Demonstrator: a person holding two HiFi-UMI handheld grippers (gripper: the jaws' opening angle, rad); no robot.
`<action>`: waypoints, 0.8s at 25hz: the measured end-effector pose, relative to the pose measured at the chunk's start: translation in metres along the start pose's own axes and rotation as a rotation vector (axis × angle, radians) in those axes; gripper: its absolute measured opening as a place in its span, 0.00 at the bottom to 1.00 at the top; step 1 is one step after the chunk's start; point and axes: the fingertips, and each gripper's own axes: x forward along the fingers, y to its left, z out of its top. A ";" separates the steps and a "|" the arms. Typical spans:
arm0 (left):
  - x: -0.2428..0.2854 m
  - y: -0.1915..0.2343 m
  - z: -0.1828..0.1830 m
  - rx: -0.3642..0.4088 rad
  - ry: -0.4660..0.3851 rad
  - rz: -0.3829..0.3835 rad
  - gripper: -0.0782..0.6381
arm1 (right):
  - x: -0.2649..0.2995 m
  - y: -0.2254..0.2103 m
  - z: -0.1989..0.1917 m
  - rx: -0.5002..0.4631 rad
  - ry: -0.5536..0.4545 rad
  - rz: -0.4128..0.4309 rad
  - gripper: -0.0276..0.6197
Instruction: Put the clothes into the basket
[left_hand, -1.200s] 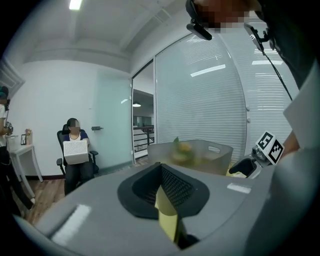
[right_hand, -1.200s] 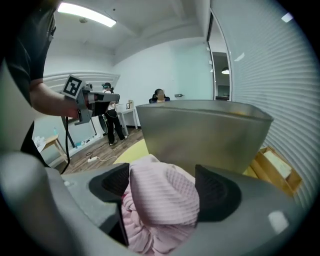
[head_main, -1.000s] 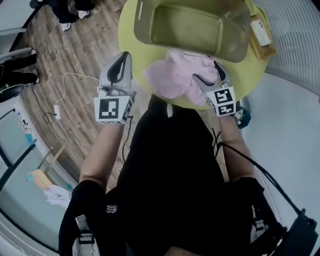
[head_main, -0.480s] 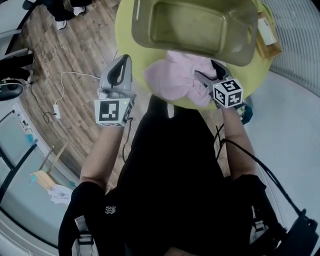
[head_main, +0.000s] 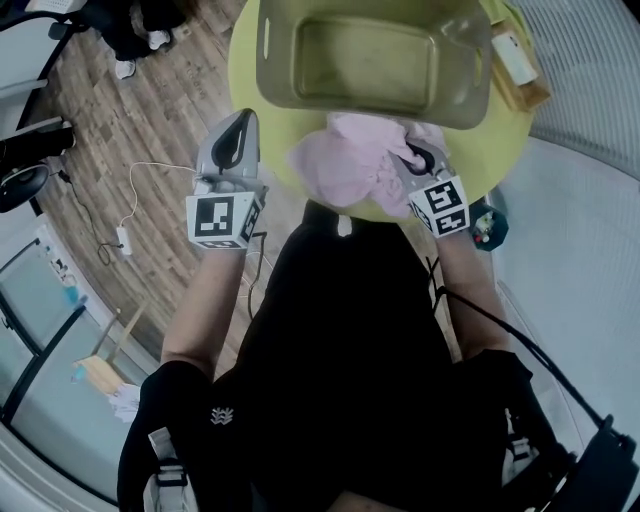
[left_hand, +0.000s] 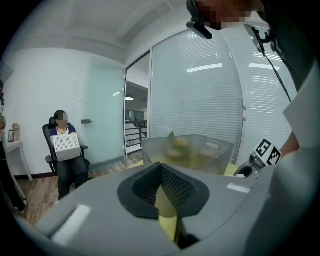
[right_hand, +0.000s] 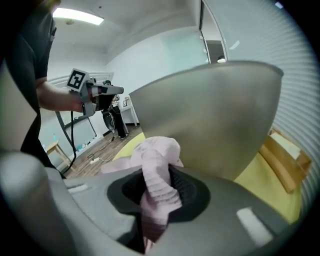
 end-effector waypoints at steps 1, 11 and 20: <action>-0.001 0.001 0.006 0.003 -0.008 0.000 0.12 | -0.005 0.005 0.002 -0.010 -0.007 -0.001 0.17; -0.020 -0.014 0.041 -0.005 -0.084 -0.019 0.12 | -0.054 0.037 0.042 -0.100 -0.122 0.001 0.15; -0.047 -0.025 0.073 -0.008 -0.155 -0.021 0.12 | -0.108 0.064 0.097 -0.177 -0.246 -0.005 0.15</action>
